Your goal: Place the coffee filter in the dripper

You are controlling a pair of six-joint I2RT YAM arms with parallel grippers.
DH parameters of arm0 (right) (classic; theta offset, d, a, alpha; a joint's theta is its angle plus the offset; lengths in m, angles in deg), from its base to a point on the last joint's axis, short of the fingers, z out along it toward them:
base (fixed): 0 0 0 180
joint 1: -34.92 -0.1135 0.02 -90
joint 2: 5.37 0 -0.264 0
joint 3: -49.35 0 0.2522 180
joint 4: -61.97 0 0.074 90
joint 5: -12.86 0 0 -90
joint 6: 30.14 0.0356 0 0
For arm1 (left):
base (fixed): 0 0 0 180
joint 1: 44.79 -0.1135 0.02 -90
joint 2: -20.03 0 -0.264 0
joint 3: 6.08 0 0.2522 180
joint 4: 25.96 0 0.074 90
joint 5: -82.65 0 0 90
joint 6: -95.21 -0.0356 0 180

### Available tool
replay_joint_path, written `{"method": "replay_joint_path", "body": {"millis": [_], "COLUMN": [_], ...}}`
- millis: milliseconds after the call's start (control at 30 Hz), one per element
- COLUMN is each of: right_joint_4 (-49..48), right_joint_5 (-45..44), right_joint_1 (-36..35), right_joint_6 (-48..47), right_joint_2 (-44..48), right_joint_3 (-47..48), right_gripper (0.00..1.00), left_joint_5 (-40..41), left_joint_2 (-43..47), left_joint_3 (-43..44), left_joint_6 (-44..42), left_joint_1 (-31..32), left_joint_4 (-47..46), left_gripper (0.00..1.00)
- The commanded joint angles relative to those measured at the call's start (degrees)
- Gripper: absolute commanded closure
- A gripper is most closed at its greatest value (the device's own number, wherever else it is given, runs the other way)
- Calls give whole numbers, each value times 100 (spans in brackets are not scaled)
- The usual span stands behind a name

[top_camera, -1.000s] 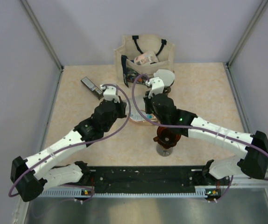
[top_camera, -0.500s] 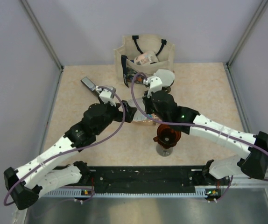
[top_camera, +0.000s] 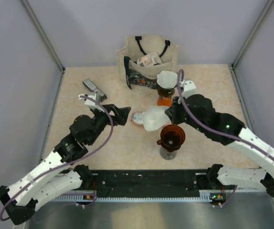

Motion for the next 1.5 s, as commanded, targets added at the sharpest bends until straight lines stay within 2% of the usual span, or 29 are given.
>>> {"method": "replay_joint_path", "body": {"millis": [0,133,233,400,767,967,1100,1167,1267,1333,1467], "right_joint_4": [1502,2592,2989,3210,3140,3175,3324,3368,3368,3368,2956], "right_joint_5": [331,525,455,586,332,218,-1,-81,-160,-195,137], "right_joint_1": [95,104,104,122,139,174,174,166,174,166,174], "right_joint_6": [608,1108,1355,1453,1102,1092,1145,1145,1137,1119,838], "right_joint_2": [675,930,1211,1335,439,456,623,746,922,983,1019], "right_joint_3": [479,568,515,410,374,506,690,752,796,901,1016], "right_gripper": [100,100,100,100,100,72,61,50,45,45,62], "left_joint_5": [734,892,709,480,269,260,251,251,268,259,260], "left_joint_2": [-357,-726,-990,-1237,-1334,-1281,-1255,-1229,-1228,-1237,-1246], "left_joint_3": [9,-70,-35,0,-97,-123,-149,-149,-149,-132,-123], "left_joint_6": [116,107,212,291,327,300,274,265,274,274,283], "left_joint_1": [-45,-159,-291,-484,-608,-634,-634,-643,-643,-643,-652], "left_joint_4": [-76,-269,-277,-357,-383,-383,-383,-383,-375,-375,-375], "left_gripper": [1,1,1,1,1,1,1,1,1,1,1]}}
